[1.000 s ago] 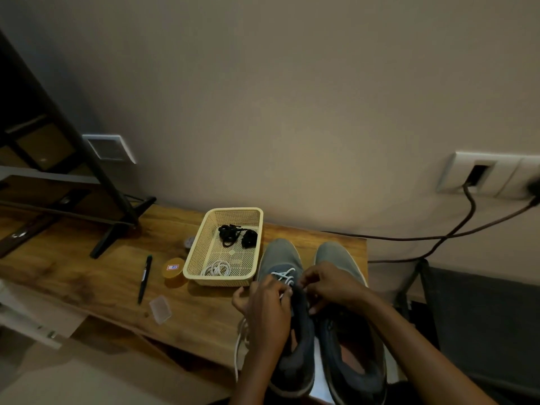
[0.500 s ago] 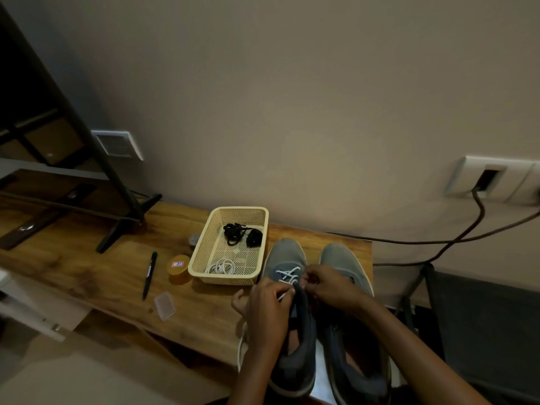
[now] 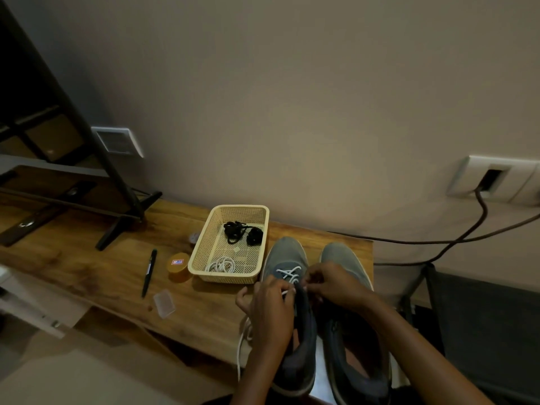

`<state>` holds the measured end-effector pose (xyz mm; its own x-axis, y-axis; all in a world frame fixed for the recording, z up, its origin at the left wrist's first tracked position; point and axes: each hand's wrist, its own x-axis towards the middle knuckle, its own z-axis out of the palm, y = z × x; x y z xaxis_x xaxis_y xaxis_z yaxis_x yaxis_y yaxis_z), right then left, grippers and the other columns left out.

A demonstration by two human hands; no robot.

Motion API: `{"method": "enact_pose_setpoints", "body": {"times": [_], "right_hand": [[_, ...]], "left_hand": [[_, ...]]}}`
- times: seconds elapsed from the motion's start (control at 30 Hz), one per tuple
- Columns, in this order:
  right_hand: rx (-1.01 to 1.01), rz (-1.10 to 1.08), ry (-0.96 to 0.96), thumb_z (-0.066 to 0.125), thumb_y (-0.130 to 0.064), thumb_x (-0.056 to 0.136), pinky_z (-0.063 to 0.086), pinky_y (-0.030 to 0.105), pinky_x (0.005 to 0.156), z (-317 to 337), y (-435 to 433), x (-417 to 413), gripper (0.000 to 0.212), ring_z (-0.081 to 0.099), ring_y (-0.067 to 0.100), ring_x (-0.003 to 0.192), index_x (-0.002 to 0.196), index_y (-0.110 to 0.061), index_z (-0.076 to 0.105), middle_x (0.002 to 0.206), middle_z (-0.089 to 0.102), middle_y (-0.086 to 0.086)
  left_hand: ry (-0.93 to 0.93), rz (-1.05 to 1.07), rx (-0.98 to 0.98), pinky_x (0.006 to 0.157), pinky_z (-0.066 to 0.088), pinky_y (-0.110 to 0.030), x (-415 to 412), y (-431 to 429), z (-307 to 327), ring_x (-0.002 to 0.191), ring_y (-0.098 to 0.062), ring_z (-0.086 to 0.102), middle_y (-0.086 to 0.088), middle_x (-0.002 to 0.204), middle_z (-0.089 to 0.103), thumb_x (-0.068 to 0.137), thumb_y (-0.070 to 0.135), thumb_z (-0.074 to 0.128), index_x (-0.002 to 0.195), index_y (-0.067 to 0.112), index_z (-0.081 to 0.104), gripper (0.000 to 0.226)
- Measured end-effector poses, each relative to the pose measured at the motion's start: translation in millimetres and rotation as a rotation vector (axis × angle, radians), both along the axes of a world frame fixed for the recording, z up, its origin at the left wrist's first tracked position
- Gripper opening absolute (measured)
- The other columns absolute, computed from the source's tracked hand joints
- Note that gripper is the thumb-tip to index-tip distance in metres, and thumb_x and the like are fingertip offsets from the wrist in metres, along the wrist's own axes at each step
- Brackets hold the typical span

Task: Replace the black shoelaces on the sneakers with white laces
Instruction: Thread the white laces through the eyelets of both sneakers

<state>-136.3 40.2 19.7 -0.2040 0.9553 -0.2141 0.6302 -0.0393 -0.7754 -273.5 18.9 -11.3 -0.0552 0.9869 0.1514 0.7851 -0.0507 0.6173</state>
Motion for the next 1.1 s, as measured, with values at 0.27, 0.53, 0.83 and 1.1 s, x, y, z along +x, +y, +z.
{"method": "enact_pose_setpoints", "body": {"times": [0.27, 0.53, 0.83, 1.1], "right_hand": [[0.052, -0.036, -0.019, 0.052, -0.002, 0.091, 0.039, 0.009, 0.050, -4.2, 1.8, -1.5, 0.025, 0.054, -0.005, 0.051, 0.070, -0.016, 0.051, 0.064, 0.056, -0.004], [0.100, -0.066, -0.127, 0.044, -0.006, 0.093, 0.053, 0.046, 0.074, 0.8, 6.9, 11.9, 0.016, 0.066, 0.028, 0.073, 0.082, 0.000, 0.053, 0.078, 0.066, 0.018], [0.314, 0.084, -0.447, 0.065, -0.024, 0.082, 0.036, 0.031, 0.090, -3.0, 5.0, 3.2, 0.011, 0.045, 0.019, 0.104, 0.089, -0.017, 0.070, 0.106, 0.060, -0.001], [0.383, -0.207, -0.417, 0.070, -0.025, 0.081, 0.036, 0.031, 0.090, 20.2, 8.0, 36.2, 0.014, 0.040, 0.021, 0.110, 0.093, -0.021, 0.072, 0.117, 0.059, -0.004]], "left_hand": [[0.097, -0.030, -0.060, 0.098, 0.008, -0.034, -11.4, 3.2, 3.5, 0.108, -0.001, 0.048, 0.017, 0.104, 0.060, 0.088, 0.039, 0.058, 0.094, 0.038, 0.066, 0.011], [0.102, -0.031, -0.010, 0.098, 0.009, -0.035, -15.7, 2.9, 7.0, 0.102, -0.001, 0.049, 0.019, 0.096, 0.062, 0.084, 0.045, 0.061, 0.086, 0.039, 0.066, 0.008], [0.084, -0.062, -0.037, 0.093, 0.010, -0.032, -20.2, 3.3, 11.3, 0.105, -0.002, 0.047, 0.019, 0.102, 0.057, 0.083, 0.042, 0.063, 0.088, 0.041, 0.062, 0.006], [0.093, -0.049, -0.055, 0.096, 0.011, -0.033, -19.6, 3.3, 12.9, 0.108, -0.003, 0.044, 0.018, 0.101, 0.056, 0.083, 0.039, 0.062, 0.089, 0.040, 0.062, 0.006]]}}
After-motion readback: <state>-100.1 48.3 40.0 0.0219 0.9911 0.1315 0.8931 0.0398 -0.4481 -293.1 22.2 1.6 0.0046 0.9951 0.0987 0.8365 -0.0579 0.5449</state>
